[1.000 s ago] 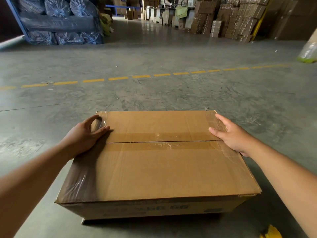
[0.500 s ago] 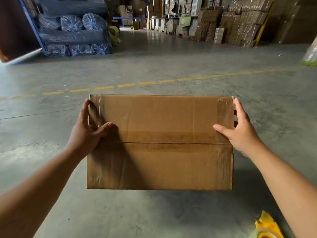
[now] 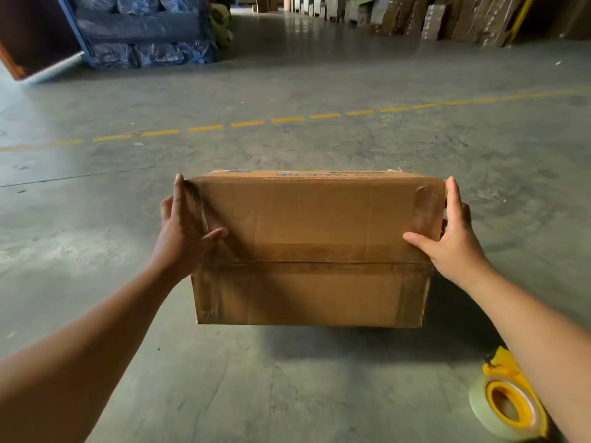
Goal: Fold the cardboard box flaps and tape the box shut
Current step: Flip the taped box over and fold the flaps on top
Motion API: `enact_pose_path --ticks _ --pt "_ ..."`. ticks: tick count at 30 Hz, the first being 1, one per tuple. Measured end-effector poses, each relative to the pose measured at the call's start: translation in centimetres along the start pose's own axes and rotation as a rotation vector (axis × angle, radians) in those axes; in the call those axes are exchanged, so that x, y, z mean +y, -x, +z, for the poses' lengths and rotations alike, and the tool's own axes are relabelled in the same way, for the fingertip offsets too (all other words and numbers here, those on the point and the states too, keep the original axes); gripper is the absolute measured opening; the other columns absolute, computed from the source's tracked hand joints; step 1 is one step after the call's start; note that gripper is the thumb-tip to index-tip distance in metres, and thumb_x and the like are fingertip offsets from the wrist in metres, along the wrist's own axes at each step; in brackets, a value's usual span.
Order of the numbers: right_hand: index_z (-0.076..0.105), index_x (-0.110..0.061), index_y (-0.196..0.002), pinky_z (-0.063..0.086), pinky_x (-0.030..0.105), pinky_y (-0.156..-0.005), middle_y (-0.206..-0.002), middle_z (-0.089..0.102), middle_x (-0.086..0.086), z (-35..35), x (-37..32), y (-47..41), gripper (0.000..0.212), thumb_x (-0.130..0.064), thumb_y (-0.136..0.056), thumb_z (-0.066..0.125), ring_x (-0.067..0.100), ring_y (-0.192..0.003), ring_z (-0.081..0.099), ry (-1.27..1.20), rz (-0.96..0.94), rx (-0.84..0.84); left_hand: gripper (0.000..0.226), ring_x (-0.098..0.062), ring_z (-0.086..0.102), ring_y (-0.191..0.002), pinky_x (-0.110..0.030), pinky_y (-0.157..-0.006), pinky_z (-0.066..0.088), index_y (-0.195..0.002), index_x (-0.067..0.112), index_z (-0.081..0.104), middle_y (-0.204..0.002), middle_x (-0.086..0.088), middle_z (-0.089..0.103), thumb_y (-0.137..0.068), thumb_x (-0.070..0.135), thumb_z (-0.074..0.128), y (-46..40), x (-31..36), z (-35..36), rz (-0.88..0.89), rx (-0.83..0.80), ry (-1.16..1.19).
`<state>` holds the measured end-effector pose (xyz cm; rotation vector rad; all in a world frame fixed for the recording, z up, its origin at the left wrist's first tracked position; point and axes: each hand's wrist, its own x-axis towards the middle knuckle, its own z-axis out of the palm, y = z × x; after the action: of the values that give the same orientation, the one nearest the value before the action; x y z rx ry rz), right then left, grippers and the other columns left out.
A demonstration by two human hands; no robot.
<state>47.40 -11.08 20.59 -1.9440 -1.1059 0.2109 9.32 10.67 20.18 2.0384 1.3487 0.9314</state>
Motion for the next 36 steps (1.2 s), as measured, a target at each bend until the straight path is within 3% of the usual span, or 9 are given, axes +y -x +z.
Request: enact_pose_path --ticks 4,8,14,19,22,27,30,32,36 --pt "-0.011 -0.053 -0.15 0.036 0.048 -0.11 -0.159 0.017 0.006 0.9 1.0 0.3 0.123 -0.027 -0.075 0.084 0.03 -0.144 0.03 0.03 -0.001 0.006 0.126 -0.032 0.034 -0.141 -0.051 -0.11 0.039 -0.156 0.044 -0.006 -0.157 -0.003 0.018 -0.073 0.03 0.087 0.4 -1.2 1.0 -0.011 0.01 0.035" --pt "0.009 -0.04 -0.153 0.04 0.04 -0.105 -0.156 0.021 0.007 1.1 1.0 0.1 0.108 -0.02 -0.076 0.083 0.022 -0.137 0.036 -0.021 -0.023 0.05 0.099 -0.016 0.039 -0.133 -0.047 -0.107 0.044 -0.152 0.044 0.015 -0.155 0.002 0.026 -0.079 0.039 0.082 0.2 -1.5 1.2 0.0 0.073 0.135" --pt "0.029 -0.028 -0.132 0.045 0.028 -0.086 -0.122 0.049 -0.009 1.8 1.4 1.4 0.075 -0.008 -0.079 0.078 -0.008 -0.093 0.056 -0.129 -0.06 0.115 0.075 -0.015 0.057 -0.113 -0.031 -0.077 0.05 -0.138 0.039 0.03 -0.13 0.014 0.052 -0.081 0.041 0.078 1.5 -3.2 1.3 0.063 0.013 0.067" --pt "0.034 -0.06 -0.118 0.047 0.045 -0.101 -0.135 0.055 0.005 2.7 3.0 3.3 0.076 -0.029 -0.072 0.085 0.025 -0.118 0.057 -0.108 0.002 0.039 0.082 -0.013 0.054 -0.119 -0.034 -0.089 0.049 -0.143 0.042 0.032 -0.136 0.021 0.047 -0.079 0.035 0.082 3.5 -5.1 2.1 0.012 -0.008 0.081" --pt "0.037 -0.061 -0.122 0.044 0.042 -0.103 -0.136 0.055 0.001 3.1 3.7 4.2 0.072 -0.057 -0.064 0.081 0.021 -0.121 0.055 -0.113 0.067 0.001 0.081 -0.01 0.052 -0.121 -0.04 -0.096 0.052 -0.145 0.044 0.034 -0.134 0.022 0.048 -0.08 0.038 0.081 4.5 -5.7 2.2 -0.014 -0.01 0.109" --pt "0.043 -0.058 -0.124 0.045 0.044 -0.104 -0.134 0.056 -0.002 3.0 4.6 4.7 0.057 -0.069 -0.074 0.068 0.021 -0.121 0.057 -0.155 0.081 -0.003 0.064 -0.01 0.057 -0.12 -0.039 -0.1 0.053 -0.146 0.04 0.043 -0.131 0.016 0.056 -0.088 0.063 0.058 5.1 -5.2 2.2 -0.058 0.008 0.184" --pt "0.05 -0.056 -0.115 0.044 0.024 -0.097 -0.128 0.057 -0.001 2.4 3.8 4.0 0.046 -0.082 -0.078 0.048 0.018 -0.117 0.056 -0.145 0.076 -0.003 0.058 -0.01 0.058 -0.122 -0.036 -0.101 0.05 -0.148 0.037 0.043 -0.135 0.009 0.06 -0.095 0.062 0.048 4.4 -5.1 1.9 -0.042 0.008 0.131" --pt "0.056 -0.044 -0.119 0.042 0.016 -0.089 -0.126 0.058 0.001 2.1 2.6 2.9 0.048 -0.076 -0.084 0.045 0.014 -0.114 0.053 -0.147 0.06 -0.026 0.063 -0.015 0.055 -0.128 -0.033 -0.102 0.048 -0.151 0.031 0.04 -0.144 0.003 0.055 -0.096 0.06 0.045 3.0 -4.6 1.6 -0.046 -0.043 0.059" --pt "0.055 -0.032 -0.135 0.042 0.035 -0.092 -0.126 0.058 -0.004 1.4 1.9 -0.6 0.053 -0.059 -0.09 0.05 0.018 -0.116 0.054 -0.068 0.168 -0.122 0.067 -0.026 0.059 -0.123 -0.034 -0.093 0.05 -0.153 0.03 0.037 -0.145 -0.009 0.054 -0.094 0.058 0.054 -0.5 -2.8 0.5 -0.159 -0.177 -0.008"
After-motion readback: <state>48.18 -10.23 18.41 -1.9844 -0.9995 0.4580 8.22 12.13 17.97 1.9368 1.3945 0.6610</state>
